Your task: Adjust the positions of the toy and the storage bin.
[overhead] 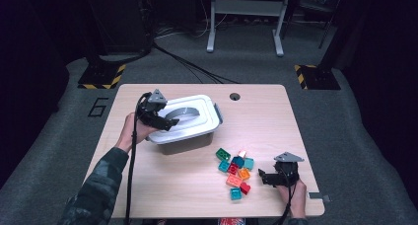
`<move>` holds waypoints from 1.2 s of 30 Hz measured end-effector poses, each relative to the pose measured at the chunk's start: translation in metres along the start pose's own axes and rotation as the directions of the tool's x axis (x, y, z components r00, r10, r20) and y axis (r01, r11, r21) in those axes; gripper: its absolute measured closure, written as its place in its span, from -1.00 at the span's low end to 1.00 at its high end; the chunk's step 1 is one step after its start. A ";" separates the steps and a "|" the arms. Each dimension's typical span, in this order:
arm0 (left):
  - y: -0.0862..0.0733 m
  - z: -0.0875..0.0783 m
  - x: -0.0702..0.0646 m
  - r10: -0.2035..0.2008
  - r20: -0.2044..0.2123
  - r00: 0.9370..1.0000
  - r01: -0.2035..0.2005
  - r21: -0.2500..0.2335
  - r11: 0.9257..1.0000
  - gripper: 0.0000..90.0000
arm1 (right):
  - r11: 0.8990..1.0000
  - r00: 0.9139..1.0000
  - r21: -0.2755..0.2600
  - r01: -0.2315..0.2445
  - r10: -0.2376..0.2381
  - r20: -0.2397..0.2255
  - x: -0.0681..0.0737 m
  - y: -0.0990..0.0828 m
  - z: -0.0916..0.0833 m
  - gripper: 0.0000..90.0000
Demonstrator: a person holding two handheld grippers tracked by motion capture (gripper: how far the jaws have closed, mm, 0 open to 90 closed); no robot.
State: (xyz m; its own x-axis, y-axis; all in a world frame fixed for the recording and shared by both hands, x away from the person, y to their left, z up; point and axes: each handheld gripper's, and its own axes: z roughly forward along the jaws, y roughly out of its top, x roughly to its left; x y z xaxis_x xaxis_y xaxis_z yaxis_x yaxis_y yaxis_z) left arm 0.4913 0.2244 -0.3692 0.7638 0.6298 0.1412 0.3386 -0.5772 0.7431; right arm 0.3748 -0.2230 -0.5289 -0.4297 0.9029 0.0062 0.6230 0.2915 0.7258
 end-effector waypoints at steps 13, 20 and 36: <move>0.023 0.018 -0.007 0.090 0.034 0.995 -0.092 0.048 0.995 0.28 | 1.000 1.000 -0.002 0.003 -0.003 0.002 0.000 0.000 0.000 -0.87; 0.022 0.016 -0.013 0.059 0.056 0.997 -0.061 0.033 0.998 0.40 | 1.000 1.000 -0.002 0.004 -0.004 -0.001 0.000 0.000 0.000 -0.87; 0.025 0.010 -0.044 -0.084 -0.011 0.996 0.084 0.059 0.995 0.48 | 1.000 1.000 -0.001 0.003 -0.003 0.002 0.000 0.000 0.000 -0.86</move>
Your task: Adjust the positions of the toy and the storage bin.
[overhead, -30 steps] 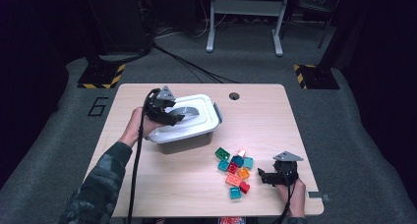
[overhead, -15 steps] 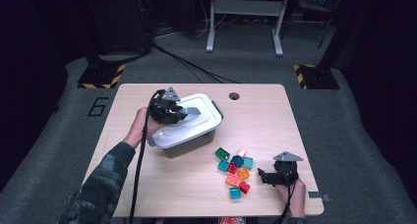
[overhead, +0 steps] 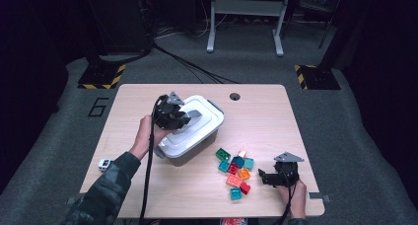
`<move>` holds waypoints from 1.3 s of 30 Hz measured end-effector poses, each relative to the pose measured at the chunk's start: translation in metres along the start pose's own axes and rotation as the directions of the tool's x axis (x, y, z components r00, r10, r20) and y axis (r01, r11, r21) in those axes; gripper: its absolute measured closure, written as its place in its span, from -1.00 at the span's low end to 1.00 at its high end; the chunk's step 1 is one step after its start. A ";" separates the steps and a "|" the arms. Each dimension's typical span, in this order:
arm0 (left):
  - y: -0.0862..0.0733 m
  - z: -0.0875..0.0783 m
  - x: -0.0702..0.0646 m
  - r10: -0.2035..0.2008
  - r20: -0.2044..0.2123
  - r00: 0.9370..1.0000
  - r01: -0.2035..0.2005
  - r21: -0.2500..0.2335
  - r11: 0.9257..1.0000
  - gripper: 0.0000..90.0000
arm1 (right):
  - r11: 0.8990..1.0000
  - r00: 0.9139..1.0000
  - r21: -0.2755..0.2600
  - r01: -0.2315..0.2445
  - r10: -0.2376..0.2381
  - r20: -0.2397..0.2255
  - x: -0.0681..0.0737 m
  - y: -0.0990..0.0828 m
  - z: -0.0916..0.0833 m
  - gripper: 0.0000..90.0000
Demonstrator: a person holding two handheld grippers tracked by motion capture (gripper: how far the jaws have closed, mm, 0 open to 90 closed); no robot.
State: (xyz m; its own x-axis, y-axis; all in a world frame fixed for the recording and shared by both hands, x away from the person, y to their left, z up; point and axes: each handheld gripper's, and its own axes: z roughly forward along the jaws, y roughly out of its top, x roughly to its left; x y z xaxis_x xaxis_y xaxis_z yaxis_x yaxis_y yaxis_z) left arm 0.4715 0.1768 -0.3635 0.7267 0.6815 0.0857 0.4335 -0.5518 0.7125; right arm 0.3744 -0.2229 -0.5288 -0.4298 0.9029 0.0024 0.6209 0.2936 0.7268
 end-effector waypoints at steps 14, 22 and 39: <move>-0.004 -0.006 -0.013 -0.113 -0.007 0.994 0.113 -0.003 0.994 0.49 | 1.000 1.000 0.000 0.000 0.000 0.004 0.000 0.000 0.000 -0.86; -0.006 -0.006 -0.017 -0.049 -0.017 0.999 0.049 0.045 0.998 0.20 | 1.000 1.000 -0.001 0.000 0.000 0.004 0.000 0.000 0.000 -0.86; -0.007 0.007 -0.030 -0.095 -0.029 0.995 0.096 0.030 0.995 0.48 | 1.000 1.000 -0.001 0.000 0.000 0.004 0.000 0.000 0.000 -0.86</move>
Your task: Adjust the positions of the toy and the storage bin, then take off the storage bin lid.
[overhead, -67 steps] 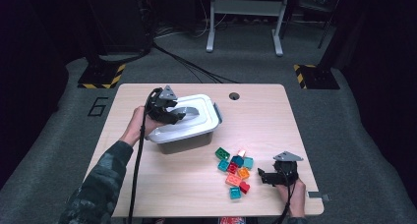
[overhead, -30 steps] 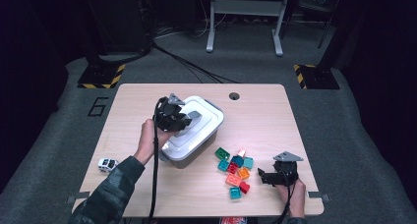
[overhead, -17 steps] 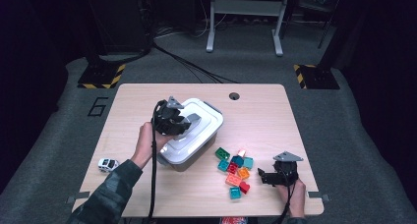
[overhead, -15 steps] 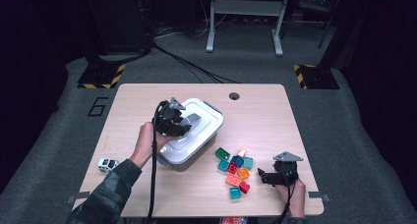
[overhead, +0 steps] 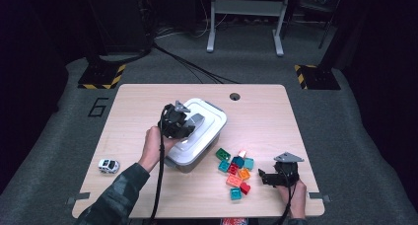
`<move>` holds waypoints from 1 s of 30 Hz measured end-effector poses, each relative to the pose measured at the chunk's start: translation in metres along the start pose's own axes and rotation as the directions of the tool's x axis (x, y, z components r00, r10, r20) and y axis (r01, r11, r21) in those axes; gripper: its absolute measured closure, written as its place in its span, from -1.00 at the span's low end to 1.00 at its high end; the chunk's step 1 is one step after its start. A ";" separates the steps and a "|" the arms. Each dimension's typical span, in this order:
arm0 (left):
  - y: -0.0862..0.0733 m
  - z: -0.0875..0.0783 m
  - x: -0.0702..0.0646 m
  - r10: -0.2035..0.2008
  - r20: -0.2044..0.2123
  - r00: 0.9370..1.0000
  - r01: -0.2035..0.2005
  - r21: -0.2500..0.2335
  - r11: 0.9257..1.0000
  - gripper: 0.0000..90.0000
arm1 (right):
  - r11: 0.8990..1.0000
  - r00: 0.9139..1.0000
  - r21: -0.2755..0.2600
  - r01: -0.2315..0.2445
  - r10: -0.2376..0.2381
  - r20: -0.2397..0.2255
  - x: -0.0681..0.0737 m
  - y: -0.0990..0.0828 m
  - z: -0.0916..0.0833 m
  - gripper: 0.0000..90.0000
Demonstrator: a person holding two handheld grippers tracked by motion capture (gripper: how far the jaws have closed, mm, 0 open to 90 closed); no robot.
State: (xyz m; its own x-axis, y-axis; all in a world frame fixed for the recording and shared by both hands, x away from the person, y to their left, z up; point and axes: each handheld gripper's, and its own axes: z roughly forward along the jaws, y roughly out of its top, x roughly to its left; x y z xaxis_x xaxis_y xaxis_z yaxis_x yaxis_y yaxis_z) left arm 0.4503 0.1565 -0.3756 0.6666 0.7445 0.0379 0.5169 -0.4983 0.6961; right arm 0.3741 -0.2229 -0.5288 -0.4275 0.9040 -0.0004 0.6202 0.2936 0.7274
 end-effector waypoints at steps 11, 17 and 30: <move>0.003 -0.007 0.001 0.014 -0.009 1.000 -0.014 -0.034 0.999 0.48 | 1.000 1.000 0.000 -0.001 0.001 -0.001 0.000 0.000 0.000 -0.86; 0.008 -0.018 0.004 0.022 -0.028 0.999 -0.023 -0.053 0.998 0.48 | 1.000 1.000 0.001 0.000 0.000 -0.001 0.000 0.000 0.000 -0.86; 0.017 -0.040 0.029 0.015 -0.089 0.996 -0.024 -0.104 0.994 0.48 | 1.000 1.000 0.000 0.000 0.000 -0.001 0.000 0.000 0.000 -0.86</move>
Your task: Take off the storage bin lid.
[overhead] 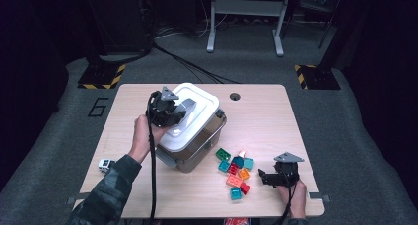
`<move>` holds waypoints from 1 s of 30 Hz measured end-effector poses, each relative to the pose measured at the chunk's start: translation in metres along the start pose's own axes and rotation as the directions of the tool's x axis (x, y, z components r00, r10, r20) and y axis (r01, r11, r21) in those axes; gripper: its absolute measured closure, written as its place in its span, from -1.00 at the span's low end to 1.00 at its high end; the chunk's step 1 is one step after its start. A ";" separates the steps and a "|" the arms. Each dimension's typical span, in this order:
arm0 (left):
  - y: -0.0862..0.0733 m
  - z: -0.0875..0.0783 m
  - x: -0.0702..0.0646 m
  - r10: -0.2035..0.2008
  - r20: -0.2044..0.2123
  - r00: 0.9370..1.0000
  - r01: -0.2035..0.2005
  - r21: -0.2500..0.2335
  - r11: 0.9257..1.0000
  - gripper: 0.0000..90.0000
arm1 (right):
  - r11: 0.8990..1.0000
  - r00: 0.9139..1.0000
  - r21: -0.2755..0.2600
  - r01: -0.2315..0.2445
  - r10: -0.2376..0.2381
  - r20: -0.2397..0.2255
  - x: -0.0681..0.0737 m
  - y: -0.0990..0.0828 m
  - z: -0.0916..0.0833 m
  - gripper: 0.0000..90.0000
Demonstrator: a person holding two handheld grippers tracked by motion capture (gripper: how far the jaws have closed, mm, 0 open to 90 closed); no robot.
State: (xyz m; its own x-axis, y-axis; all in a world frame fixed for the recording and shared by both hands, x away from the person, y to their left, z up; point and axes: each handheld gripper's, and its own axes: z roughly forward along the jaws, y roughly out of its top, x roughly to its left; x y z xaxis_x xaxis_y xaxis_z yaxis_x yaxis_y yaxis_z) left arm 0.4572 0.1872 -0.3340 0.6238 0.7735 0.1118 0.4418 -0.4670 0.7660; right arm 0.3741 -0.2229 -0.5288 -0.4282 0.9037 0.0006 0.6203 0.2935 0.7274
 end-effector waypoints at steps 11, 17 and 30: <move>0.000 -0.011 0.032 -0.042 -0.064 0.997 0.041 -0.027 0.999 0.48 | 1.000 1.000 0.000 -0.001 0.001 0.001 0.000 0.000 0.000 -0.86; -0.004 -0.014 0.050 -0.076 -0.105 0.992 0.073 -0.036 0.997 0.48 | 1.000 1.000 0.001 0.000 0.000 -0.002 0.000 0.000 0.000 -0.86; -0.016 -0.016 0.088 -0.162 -0.198 0.967 0.152 -0.064 0.986 0.48 | 1.000 1.000 -0.001 0.006 -0.006 -0.001 0.000 0.001 0.001 -0.86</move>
State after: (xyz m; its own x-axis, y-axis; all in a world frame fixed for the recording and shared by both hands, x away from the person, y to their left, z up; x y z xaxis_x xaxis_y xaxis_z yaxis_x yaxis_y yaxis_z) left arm 0.4953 0.2698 -0.3262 0.4038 0.9083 0.1095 0.4894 -0.3156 0.8129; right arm 0.3751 -0.2228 -0.5289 -0.4324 0.9017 -0.0030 0.6170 0.2983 0.7282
